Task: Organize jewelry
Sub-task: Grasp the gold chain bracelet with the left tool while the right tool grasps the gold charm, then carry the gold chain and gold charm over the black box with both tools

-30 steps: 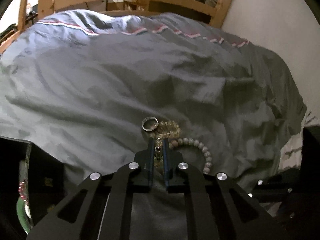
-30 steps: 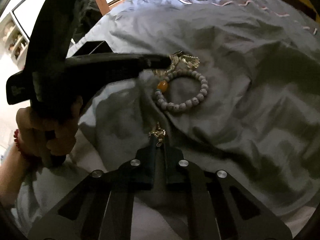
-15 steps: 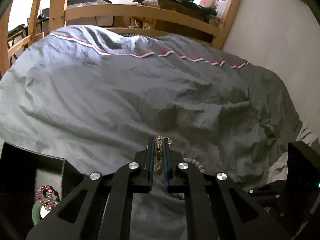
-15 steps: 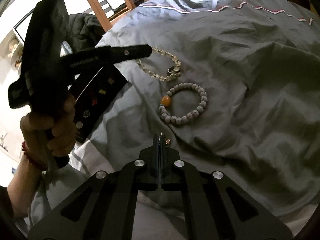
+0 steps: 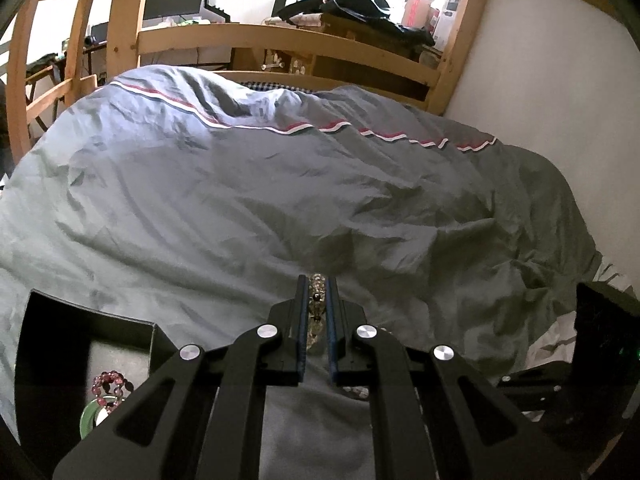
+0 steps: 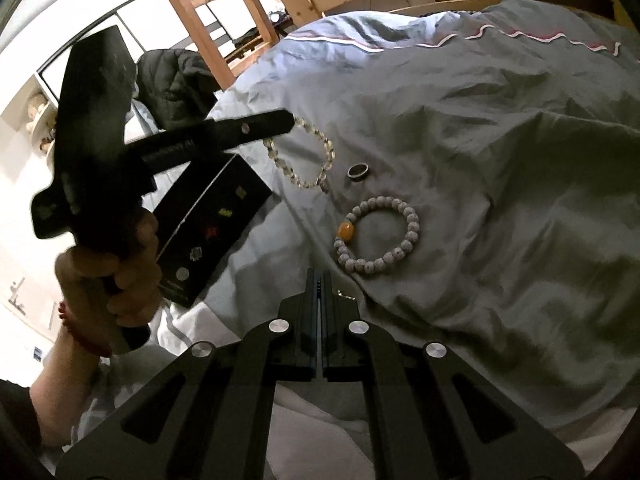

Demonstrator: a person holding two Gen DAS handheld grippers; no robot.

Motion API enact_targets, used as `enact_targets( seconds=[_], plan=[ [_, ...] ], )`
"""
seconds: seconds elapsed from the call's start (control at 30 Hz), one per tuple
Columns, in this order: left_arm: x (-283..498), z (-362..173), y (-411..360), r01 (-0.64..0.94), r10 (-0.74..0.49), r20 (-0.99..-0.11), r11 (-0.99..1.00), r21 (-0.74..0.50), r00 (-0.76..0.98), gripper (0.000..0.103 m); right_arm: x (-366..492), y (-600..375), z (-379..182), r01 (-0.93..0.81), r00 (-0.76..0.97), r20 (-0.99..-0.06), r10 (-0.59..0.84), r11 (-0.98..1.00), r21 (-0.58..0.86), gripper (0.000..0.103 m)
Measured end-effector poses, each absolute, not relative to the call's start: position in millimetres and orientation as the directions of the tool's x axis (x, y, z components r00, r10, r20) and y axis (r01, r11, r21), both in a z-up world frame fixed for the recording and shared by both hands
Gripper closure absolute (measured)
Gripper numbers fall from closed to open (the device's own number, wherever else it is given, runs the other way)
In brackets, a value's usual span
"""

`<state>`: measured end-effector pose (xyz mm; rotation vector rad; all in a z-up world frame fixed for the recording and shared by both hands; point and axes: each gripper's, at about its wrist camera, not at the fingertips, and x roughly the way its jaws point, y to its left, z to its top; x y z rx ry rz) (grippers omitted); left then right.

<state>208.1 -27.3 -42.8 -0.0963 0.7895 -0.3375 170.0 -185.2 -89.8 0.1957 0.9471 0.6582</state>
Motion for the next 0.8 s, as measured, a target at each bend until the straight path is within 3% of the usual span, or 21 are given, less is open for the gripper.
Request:
enact_targets(
  seconds=[0.8],
  plan=[
    [153, -12, -17, 0.217, -0.278, -0.701, 0.96, -0.177, 0.656, 0.095, 154, -198, -25, -0.446, 0.506, -0.621, 0.599, 0.798, 0.406, 0.101]
  ],
)
